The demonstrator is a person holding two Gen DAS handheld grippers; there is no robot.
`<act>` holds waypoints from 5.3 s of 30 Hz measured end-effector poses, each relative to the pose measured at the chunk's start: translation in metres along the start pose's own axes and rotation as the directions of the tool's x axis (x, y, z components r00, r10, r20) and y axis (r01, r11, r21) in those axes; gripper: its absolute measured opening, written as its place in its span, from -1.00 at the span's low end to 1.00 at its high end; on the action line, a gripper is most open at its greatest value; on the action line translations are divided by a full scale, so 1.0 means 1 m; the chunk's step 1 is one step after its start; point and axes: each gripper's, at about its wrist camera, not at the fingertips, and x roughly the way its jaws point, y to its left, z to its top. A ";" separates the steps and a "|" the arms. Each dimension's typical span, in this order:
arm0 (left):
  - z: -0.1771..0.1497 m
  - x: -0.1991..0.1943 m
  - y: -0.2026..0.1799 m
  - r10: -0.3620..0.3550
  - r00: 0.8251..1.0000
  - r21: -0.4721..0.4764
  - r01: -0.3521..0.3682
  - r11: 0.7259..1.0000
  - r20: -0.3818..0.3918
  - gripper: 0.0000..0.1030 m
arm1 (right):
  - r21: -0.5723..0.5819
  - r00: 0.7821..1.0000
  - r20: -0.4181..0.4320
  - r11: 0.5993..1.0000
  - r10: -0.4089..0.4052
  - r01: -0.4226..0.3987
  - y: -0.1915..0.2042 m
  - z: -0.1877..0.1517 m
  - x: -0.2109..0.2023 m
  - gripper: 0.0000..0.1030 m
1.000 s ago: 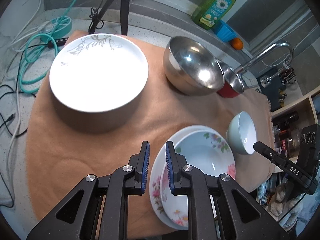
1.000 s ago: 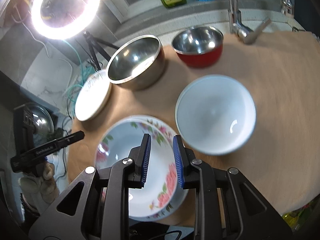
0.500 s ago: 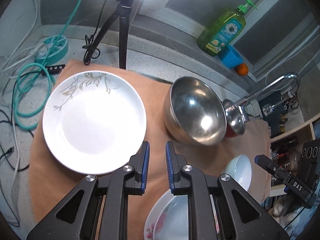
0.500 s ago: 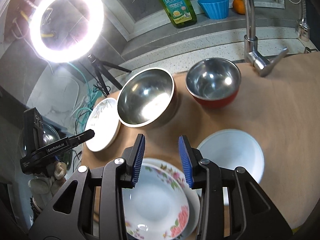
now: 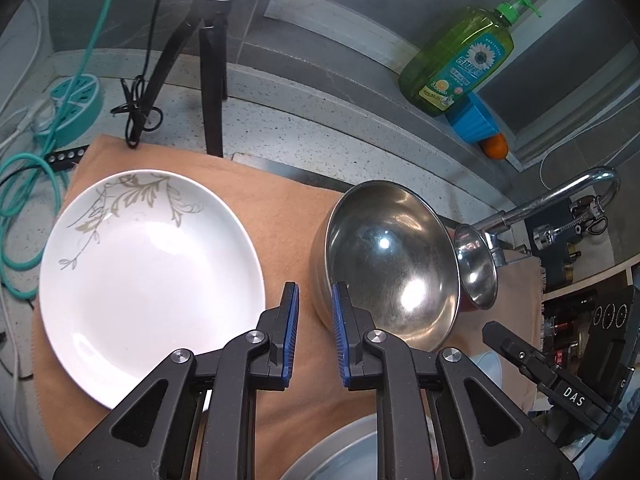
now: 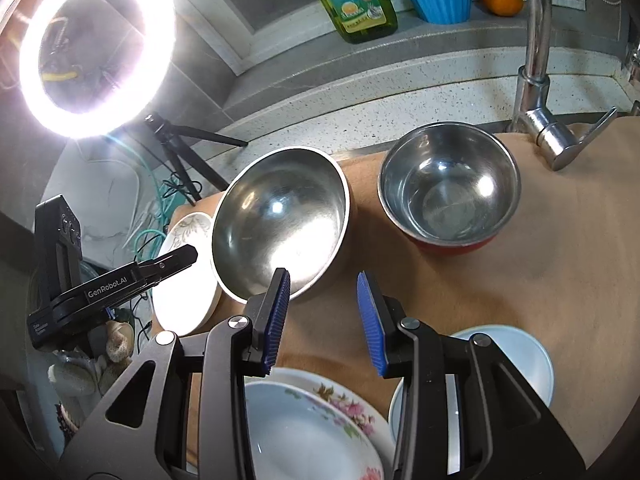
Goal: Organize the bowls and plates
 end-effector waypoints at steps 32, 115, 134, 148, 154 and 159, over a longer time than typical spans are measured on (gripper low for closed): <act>0.014 0.040 -0.002 0.006 0.998 0.015 -0.005 1.000 -0.069 -0.71 | 0.022 0.994 -0.101 0.999 -0.037 0.039 -0.007 0.021 0.055 -0.52; 0.034 -0.005 0.171 0.162 0.987 -0.104 -0.162 0.981 -0.007 -0.68 | -0.117 0.956 -0.290 0.993 -0.037 0.003 0.122 -0.033 0.127 -0.51; 0.025 -0.012 0.165 0.151 0.988 -0.081 -0.152 0.985 -0.009 -0.70 | -0.174 0.951 -0.303 0.985 -0.058 0.004 0.138 -0.040 0.143 -0.76; -0.012 -0.056 0.145 0.113 0.992 -0.077 -0.109 0.991 0.052 -0.69 | -0.190 0.963 -0.268 0.982 -0.026 -0.027 0.137 -0.048 0.099 -0.76; -0.033 -0.079 0.123 0.086 0.992 -0.060 -0.081 0.995 0.090 -0.70 | -0.205 0.974 -0.226 0.978 -0.006 -0.042 0.136 -0.053 0.063 -0.76; -0.053 -0.092 0.100 0.058 0.993 -0.035 -0.055 0.998 0.106 -0.69 | -0.206 0.980 -0.200 0.978 0.001 -0.043 0.125 -0.063 0.034 -0.76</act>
